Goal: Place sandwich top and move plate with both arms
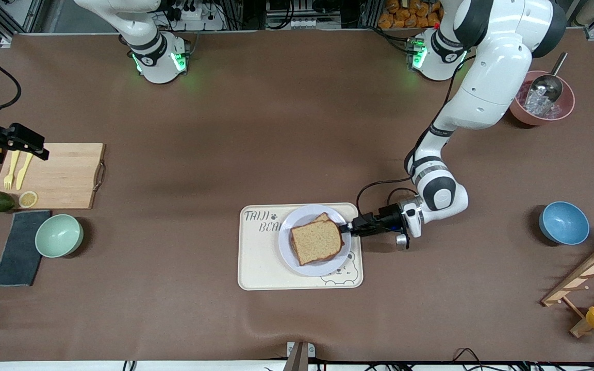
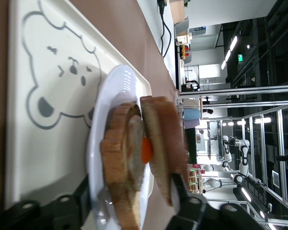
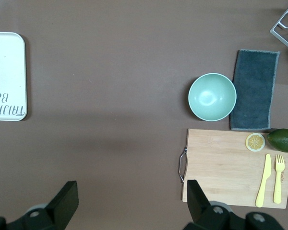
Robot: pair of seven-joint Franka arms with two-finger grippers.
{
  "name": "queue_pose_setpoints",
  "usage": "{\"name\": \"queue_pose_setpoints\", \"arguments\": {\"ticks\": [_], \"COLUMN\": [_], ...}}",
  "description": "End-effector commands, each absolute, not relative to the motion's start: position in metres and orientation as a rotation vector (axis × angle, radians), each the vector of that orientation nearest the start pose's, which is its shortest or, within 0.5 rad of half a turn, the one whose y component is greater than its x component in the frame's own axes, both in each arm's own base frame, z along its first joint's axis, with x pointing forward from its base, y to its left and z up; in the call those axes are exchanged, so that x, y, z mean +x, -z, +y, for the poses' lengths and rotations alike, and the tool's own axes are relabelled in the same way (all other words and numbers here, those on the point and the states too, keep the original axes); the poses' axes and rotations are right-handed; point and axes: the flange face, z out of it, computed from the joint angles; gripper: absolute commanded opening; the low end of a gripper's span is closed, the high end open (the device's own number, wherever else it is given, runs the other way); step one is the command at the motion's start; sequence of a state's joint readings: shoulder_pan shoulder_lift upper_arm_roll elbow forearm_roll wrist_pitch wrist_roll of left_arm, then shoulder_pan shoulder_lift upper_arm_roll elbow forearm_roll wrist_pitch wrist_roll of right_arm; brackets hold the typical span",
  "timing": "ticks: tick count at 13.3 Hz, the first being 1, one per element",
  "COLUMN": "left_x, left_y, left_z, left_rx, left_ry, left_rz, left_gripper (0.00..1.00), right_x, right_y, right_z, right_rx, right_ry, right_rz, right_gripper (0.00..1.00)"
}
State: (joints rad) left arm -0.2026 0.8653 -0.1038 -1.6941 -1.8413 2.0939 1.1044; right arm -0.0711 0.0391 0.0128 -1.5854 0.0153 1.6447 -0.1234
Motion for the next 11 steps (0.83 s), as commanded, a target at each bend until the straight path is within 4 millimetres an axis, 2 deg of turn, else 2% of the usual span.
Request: {"name": "queue_pose_setpoints", "arguments": {"ticks": [1, 4, 11], "left_x": [0.61, 0.611, 0.619], "left_y": [-0.08, -0.081, -0.102], "left_z": [-0.226, -0.219, -0.212], "left_rx": [1.857, 1.87, 1.923], "left_ry": [-0.207, -0.21, -0.098], "left_rz": [0.13, 0.123, 0.12], "left_gripper": [1.0, 1.0, 1.0], "right_x": [0.569, 0.57, 0.571], "right_y": [-0.603, -0.603, -0.601], "right_z": [-0.033, -0.033, -0.036], "right_rx": [-3.139, -3.139, -3.132], "right_ry": [0.027, 0.029, 0.03], "right_rz": [-0.079, -0.089, -0.088], "right_gripper": [1.0, 1.0, 1.0]}}
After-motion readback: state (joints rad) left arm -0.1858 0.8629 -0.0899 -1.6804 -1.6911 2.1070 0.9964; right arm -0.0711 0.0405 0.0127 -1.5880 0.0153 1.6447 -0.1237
